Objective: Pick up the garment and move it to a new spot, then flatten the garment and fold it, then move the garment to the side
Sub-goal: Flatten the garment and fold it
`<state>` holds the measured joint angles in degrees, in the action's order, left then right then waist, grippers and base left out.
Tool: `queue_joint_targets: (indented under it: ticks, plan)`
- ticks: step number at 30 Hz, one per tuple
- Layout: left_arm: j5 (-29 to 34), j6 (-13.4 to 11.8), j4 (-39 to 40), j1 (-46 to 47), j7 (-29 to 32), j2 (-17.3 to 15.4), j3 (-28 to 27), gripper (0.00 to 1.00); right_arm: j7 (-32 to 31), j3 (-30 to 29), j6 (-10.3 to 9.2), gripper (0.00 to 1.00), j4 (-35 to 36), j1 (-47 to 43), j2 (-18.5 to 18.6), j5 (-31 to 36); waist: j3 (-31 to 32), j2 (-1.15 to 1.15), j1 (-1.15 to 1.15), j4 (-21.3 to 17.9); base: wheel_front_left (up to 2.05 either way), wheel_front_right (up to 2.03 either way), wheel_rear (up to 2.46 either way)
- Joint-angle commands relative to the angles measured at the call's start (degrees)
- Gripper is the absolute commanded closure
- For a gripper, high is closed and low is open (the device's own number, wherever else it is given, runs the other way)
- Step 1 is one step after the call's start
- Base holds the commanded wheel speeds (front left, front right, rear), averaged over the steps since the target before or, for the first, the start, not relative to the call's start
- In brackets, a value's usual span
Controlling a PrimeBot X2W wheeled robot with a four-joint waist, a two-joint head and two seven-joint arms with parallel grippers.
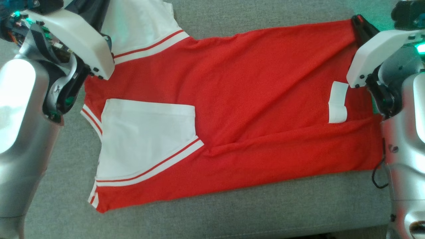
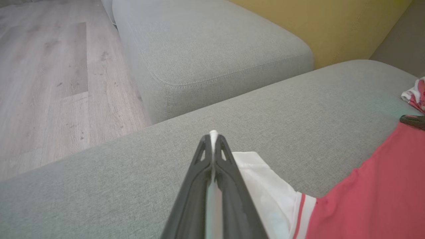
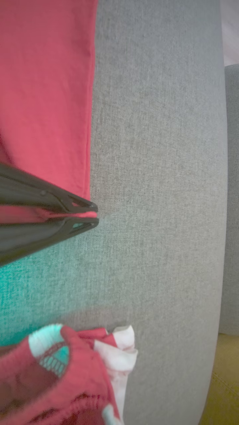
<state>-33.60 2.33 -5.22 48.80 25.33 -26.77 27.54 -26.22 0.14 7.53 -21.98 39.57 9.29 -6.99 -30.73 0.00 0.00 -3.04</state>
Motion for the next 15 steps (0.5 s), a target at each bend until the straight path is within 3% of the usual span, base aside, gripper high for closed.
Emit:
queue_joint_targets:
  ticks: [1,11,15]
  plan:
    - [0.4,-0.2,1.8,0.5,-0.9,-2.3,-2.7,1.0,1.0,0.5,-0.04,1.0,1.1,0.5,0.1,-0.2,0.7,0.0,0.0,0.1,0.0,0.0,0.0]
    - [-0.7,-0.5,4.3,-4.1,-5.0,-2.3,-3.3,1.0,7.2,2.0,-0.04,1.0,1.1,-2.4,0.0,-1.0,6.8,0.0,0.0,0.6,0.0,0.0,0.0]
    - [-1.8,-1.5,9.0,-9.7,-6.2,-2.6,-3.4,1.0,9.1,2.3,-0.04,1.0,2.0,-6.2,0.5,-1.7,10.4,0.0,0.0,1.5,0.0,0.0,0.0]
